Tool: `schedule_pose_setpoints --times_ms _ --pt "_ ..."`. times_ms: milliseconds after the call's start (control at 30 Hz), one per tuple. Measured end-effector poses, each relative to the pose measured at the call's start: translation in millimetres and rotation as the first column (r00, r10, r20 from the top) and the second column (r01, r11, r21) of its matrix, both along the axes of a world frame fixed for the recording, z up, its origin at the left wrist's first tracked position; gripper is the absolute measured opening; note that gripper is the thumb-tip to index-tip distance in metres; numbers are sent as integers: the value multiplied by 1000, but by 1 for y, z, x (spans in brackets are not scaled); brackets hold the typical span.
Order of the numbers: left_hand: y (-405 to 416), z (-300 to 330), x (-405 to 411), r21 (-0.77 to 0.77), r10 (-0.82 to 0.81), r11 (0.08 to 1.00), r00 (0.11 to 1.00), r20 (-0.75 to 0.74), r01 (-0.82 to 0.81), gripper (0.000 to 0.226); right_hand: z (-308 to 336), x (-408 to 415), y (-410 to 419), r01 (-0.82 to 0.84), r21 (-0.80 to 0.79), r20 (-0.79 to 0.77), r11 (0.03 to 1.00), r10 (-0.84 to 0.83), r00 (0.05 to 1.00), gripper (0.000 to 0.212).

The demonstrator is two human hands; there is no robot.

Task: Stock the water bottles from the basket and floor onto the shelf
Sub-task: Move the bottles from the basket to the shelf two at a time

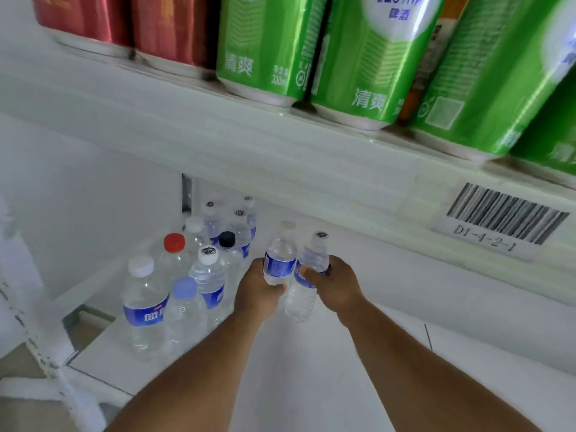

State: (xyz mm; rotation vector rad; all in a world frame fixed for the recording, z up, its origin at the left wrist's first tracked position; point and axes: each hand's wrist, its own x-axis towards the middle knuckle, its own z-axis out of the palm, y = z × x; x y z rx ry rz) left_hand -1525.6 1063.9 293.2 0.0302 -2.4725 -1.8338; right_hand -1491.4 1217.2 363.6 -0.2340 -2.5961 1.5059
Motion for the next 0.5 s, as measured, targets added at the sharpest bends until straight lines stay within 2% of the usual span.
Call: schedule_pose_setpoints --times_ms 133,267,367,500 --pt "5 -5 -24 -16 24 1000 999 -31 -24 35 -1 -24 -2 -6 39 2 999 6 1000 3" --pt "7 -7 -42 -38 23 999 999 -23 -24 37 -4 -43 -1 5 12 28 1000 -5 1000 8" --pt "9 -10 -54 -56 7 998 1000 -3 -7 41 -8 -50 -2 1 9 11 1000 -1 1000 28" --pt "13 -19 -65 -90 1 996 1000 -8 -2 46 -12 -58 1 18 -51 63 999 -15 998 20"
